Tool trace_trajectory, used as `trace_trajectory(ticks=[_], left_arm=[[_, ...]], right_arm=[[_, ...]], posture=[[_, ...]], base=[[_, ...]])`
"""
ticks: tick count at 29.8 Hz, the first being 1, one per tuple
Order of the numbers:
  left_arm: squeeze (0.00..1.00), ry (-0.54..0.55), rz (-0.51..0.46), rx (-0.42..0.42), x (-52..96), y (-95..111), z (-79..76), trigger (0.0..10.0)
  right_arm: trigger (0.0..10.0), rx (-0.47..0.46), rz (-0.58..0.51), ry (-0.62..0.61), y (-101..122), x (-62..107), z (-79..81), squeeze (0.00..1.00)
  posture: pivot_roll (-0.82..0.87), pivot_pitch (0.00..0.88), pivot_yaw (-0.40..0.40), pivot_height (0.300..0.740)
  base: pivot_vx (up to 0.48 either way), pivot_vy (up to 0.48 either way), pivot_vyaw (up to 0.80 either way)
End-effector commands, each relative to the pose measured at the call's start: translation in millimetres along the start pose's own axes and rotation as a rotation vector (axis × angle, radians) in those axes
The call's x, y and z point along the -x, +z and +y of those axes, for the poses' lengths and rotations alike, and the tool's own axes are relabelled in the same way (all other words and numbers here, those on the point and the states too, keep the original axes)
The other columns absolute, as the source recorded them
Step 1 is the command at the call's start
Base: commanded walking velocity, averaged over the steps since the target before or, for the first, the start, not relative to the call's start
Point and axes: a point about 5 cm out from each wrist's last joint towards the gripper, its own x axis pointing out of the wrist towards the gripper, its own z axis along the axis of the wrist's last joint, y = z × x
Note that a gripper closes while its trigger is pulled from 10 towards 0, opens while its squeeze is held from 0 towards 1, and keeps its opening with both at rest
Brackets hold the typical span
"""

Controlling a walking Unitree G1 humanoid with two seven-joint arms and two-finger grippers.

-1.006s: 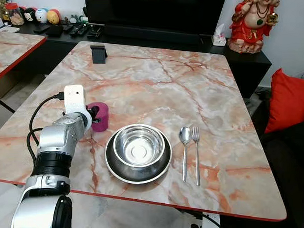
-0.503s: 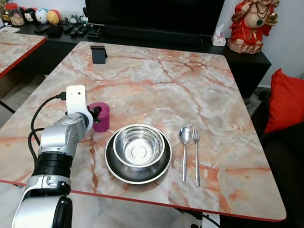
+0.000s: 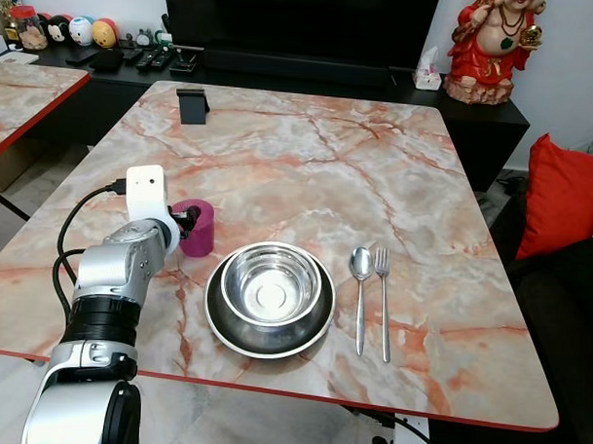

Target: Setting the table

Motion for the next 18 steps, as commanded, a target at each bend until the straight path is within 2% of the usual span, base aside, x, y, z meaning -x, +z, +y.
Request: trace_trajectory(ticks=[1, 2, 6, 7, 9, 10, 13, 16, 18], left_arm=[[0.64, -0.011, -0.083, -0.009, 3.3, 18, -3.5, 10.0], [0.0, -0.027, -0.112, -0.008, 4.2, 22, -5.7, 10.0], [0.0, -0.056, -0.176, -0.002, 6.3, 28, -9.8, 10.0], [0.0, -0.087, -0.256, -0.019, 9.4, 36, -13.4, 10.0], [0.0, -0.091, -0.362, -0.096, 14.3, 43, -15.8, 10.0], [0.0, -0.09, -0.41, -0.165, 16.9, 44, -18.1, 10.0], [0.0, -0.12, -0.553, -0.317, 26.7, 38, -33.0, 10.0], [0.0, -0.111, -0.588, -0.322, 29.1, 34, -36.4, 10.0], [0.0, -0.108, -0.636, -0.288, 34.1, 29, -41.4, 10.0]], right_arm=[[10.0, 0.0, 0.003, -0.002, 0, -0.2, -0.6, 0.0], [10.0, 0.0, 0.002, -0.002, 1, -0.2, -0.6, 0.0], [10.0, 0.0, 0.001, -0.002, 1, -0.3, -0.4, 0.0], [10.0, -0.001, 0.001, -0.002, 1, -0.3, -0.1, 0.0], [10.0, -0.001, 0.0, -0.003, 1, -0.3, 0.0, 0.0], [10.0, -0.002, 0.0, -0.003, 2, -0.3, 0.1, 0.0], [10.0, -0.002, -0.002, -0.002, 2, -0.4, 0.7, 0.0], [10.0, -0.001, -0.004, -0.003, 3, -0.4, 0.8, 0.0], [10.0, -0.004, -0.01, -0.01, 3, -0.4, 0.5, 0.0]], posture=[[0.08, 0.0, -0.047, 0.731], [0.08, 0.0, -0.046, 0.731], [0.07, 0.0, -0.044, 0.731], [0.07, 0.0, -0.043, 0.731], [0.07, 0.0, -0.041, 0.731], [0.07, 0.0, -0.039, 0.731], [0.07, 0.0, -0.035, 0.731], [0.06, 0.0, -0.034, 0.731], [0.06, 0.0, -0.031, 0.731]], base=[[0.0, 0.0, 0.0], [0.0, 0.0, 0.0], [0.0, 0.0, 0.0], [0.0, 0.0, 0.0], [0.0, 0.0, 0.0], [0.0, 0.0, 0.0], [0.0, 0.0, 0.0], [0.0, 0.0, 0.0], [0.0, 0.0, 0.0]])
